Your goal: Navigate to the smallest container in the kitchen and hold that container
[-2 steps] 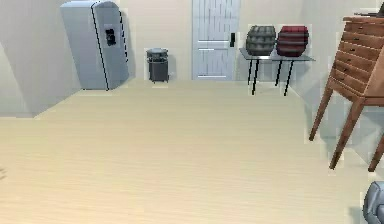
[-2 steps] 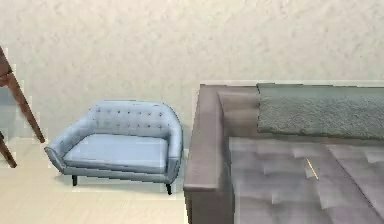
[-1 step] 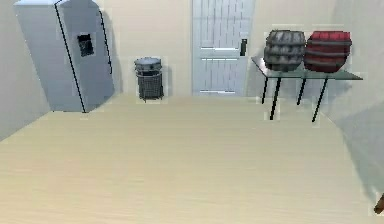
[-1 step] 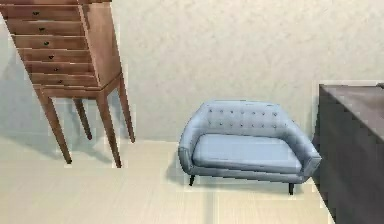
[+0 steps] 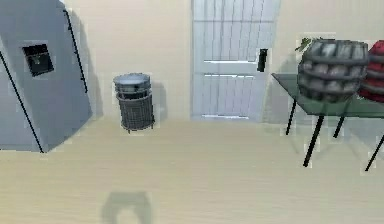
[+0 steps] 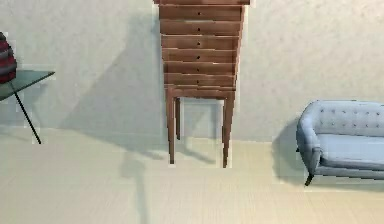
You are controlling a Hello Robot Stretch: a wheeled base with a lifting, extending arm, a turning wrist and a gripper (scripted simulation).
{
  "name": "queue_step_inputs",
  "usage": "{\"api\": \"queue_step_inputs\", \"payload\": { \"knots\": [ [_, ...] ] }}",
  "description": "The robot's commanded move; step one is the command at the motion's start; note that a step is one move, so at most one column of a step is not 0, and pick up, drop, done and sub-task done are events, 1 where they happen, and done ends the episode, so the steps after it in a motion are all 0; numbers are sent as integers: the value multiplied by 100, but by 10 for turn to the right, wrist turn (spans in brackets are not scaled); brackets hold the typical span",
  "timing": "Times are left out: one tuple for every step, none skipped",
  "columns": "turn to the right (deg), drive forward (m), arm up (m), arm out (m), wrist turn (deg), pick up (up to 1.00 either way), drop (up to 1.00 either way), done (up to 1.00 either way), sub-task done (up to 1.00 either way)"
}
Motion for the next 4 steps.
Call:
{"api": "queue_step_inputs", "payload": {
  "knots": [
    [0,100,0,0,0,0,0,0,0],
    [0,75,0,0,0,0,0,0,0],
    [-450,0,0,0,0,0,0,0,0],
    [-450,0,0,0,0,0,0,0,0]
  ]
}}
